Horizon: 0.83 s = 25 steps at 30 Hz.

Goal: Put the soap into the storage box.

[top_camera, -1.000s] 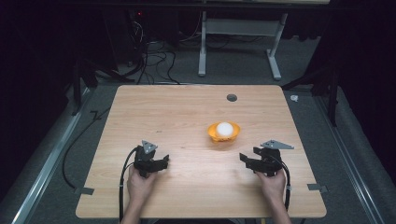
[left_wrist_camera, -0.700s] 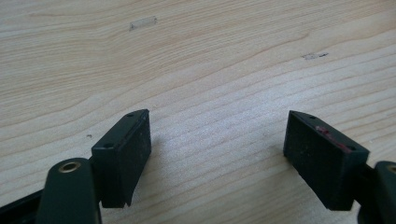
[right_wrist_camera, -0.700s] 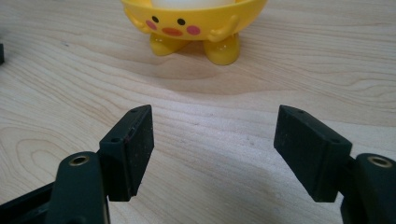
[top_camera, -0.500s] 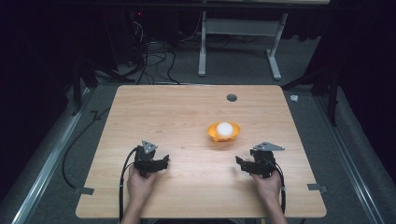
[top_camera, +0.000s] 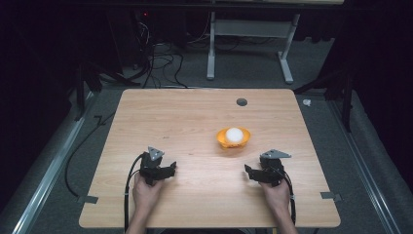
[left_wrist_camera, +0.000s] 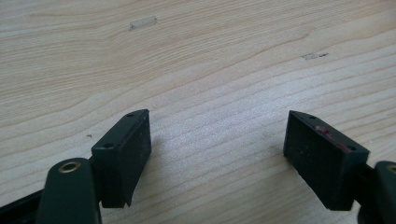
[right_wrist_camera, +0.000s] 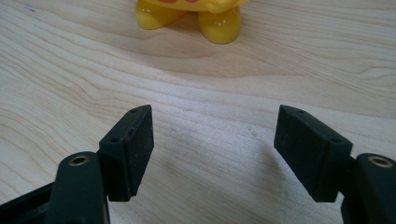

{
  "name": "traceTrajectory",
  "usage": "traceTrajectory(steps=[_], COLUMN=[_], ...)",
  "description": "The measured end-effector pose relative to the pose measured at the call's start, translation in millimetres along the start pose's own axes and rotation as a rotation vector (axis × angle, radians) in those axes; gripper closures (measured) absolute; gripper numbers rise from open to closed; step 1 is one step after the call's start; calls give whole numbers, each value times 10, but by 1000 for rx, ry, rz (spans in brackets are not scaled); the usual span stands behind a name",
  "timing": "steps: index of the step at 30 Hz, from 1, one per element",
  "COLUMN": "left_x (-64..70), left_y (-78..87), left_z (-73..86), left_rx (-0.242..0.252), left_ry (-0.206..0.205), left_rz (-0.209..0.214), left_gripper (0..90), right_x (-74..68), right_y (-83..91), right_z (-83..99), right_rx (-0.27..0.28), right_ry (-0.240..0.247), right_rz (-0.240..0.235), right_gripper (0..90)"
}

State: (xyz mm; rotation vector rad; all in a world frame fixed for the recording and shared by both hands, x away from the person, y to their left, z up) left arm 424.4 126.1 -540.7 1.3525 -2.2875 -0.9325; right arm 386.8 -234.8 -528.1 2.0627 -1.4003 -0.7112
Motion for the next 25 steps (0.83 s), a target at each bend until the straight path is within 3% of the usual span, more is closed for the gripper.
traceTrajectory(steps=[16, 25], left_x=[1, 3], left_y=[0, 0], left_z=[0, 0], left_rx=[-1, -1], left_ry=[-2, -1], left_rz=[0, 0], left_gripper=[237, 238], right_x=[-8, -12], right_y=[-71, -75], right_z=[62, 61], right_rx=[-4, -6], right_ry=[49, 49], right_rz=[55, 53], right_gripper=[268, 259])
Point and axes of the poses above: each handheld gripper's, and its own axes: y roughly backward along the jaws, z roughly out of its underside, x roughly to its right, the point moved 5 cm from there along -y, roughly forward along the jaws, and after that the axes turned 5 degrees about -y, right-handed, at the moved point
